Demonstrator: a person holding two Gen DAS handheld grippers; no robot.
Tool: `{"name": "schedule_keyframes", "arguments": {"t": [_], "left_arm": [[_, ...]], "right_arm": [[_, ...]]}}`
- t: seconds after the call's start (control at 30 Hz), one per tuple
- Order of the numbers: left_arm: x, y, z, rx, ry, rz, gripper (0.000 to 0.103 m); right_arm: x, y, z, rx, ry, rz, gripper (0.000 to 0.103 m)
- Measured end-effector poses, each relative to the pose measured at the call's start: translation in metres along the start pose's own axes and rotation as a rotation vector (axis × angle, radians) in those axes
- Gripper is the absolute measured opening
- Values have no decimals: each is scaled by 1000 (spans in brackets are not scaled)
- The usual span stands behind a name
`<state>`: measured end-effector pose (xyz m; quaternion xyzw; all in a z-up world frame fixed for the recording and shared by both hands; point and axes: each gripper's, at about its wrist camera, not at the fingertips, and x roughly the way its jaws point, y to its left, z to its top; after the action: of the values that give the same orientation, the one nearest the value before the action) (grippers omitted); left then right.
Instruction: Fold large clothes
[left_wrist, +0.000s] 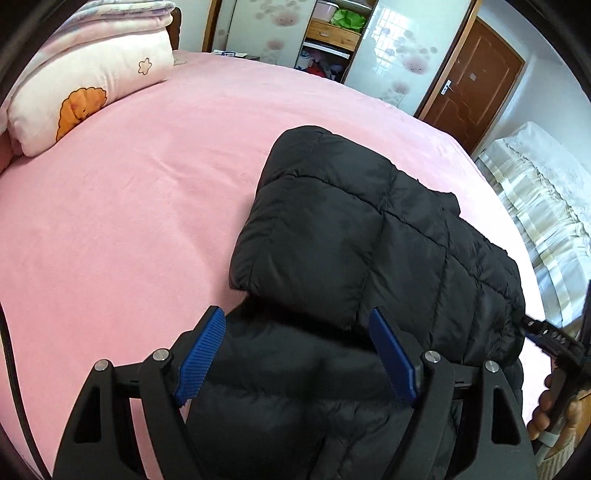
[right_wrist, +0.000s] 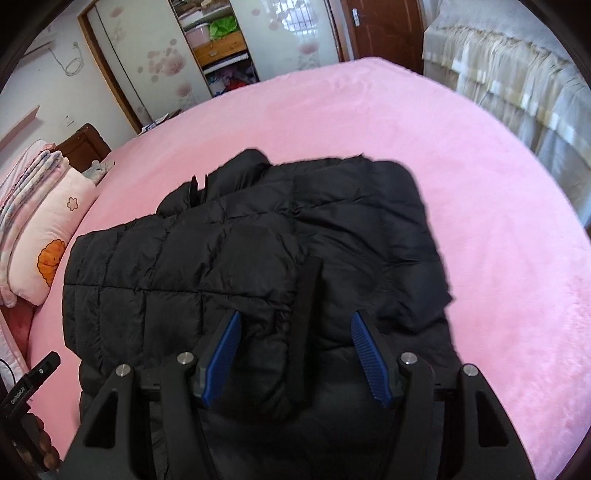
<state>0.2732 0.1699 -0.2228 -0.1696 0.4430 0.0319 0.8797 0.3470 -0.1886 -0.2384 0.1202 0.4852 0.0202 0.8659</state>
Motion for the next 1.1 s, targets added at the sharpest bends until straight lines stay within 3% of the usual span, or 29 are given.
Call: {"name": "schedule_keyframes", "arguments": {"t": [0.07, 0.1, 0.2, 0.37, 0.47, 0.6, 0.77, 0.97, 1.1], "left_arm": [[8, -13, 3, 5, -5, -4, 79], [5, -14, 8, 10, -9, -6, 79], [11, -24, 22, 35, -23, -11, 79], [11, -46, 48, 80, -68, -33, 79], [19, -58, 65, 94, -83, -39, 79], [43, -70, 86, 87, -61, -41, 79], [85, -77, 100, 101, 3, 47, 79], [127, -87, 100, 183, 48, 143, 81], [142, -85, 96, 186, 67, 153, 82]], "right_arm": [[12, 4, 0, -9, 29, 31, 41], [16, 7, 0, -20, 45, 36, 22], [6, 21, 2, -81, -1, 0, 6], [-45, 38, 34, -187, -223, -91, 6], [-53, 32, 61, -179, -272, -133, 6], [-18, 13, 82, -134, -155, -190, 6], [38, -6, 69, -117, -16, -329, 6], [62, -1, 43, -198, -1, -415, 7], [72, -1, 42, -201, 9, -420, 7]]}}
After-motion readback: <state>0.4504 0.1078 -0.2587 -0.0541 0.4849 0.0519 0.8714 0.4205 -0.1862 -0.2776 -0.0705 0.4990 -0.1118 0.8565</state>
